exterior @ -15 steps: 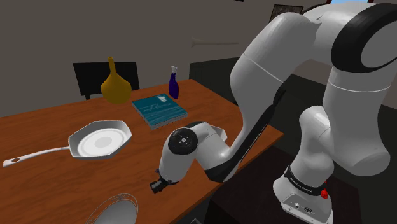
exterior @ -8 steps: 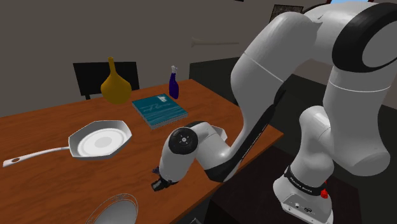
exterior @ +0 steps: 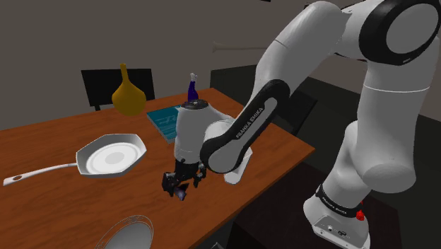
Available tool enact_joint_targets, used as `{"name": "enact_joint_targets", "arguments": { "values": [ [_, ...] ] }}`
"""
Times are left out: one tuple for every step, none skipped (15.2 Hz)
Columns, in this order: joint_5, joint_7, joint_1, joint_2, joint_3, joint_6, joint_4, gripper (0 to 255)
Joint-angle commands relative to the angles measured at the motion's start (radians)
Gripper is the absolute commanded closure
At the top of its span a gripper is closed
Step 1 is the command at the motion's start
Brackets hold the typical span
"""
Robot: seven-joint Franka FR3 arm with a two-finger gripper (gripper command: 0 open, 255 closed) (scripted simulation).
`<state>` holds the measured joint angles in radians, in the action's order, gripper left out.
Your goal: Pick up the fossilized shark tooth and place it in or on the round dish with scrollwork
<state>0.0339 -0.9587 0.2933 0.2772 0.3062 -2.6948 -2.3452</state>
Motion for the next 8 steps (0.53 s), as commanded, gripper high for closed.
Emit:
{"name": "enact_joint_targets", "arguments": {
  "values": [
    [-0.171, 0.152, -0.100, 0.001, 0.074, 0.031, 0.010, 0],
    [-0.165, 0.148, -0.096, 0.015, 0.071, 0.018, 0.011, 0],
    [-0.159, 0.144, -0.092, 0.029, 0.068, 0.006, 0.012, 0],
    [-0.153, 0.139, -0.088, 0.043, 0.065, -0.005, 0.014, 0],
    [-0.147, 0.135, -0.083, 0.056, 0.062, -0.017, 0.016, 0],
    [-0.141, 0.131, -0.079, 0.070, 0.058, -0.029, 0.019, 0],
    [-0.136, 0.127, -0.074, 0.084, 0.054, -0.040, 0.021, 0],
    [-0.133, 0.125, -0.071, 0.092, 0.052, -0.046, 0.023, 0]
  ]
}}
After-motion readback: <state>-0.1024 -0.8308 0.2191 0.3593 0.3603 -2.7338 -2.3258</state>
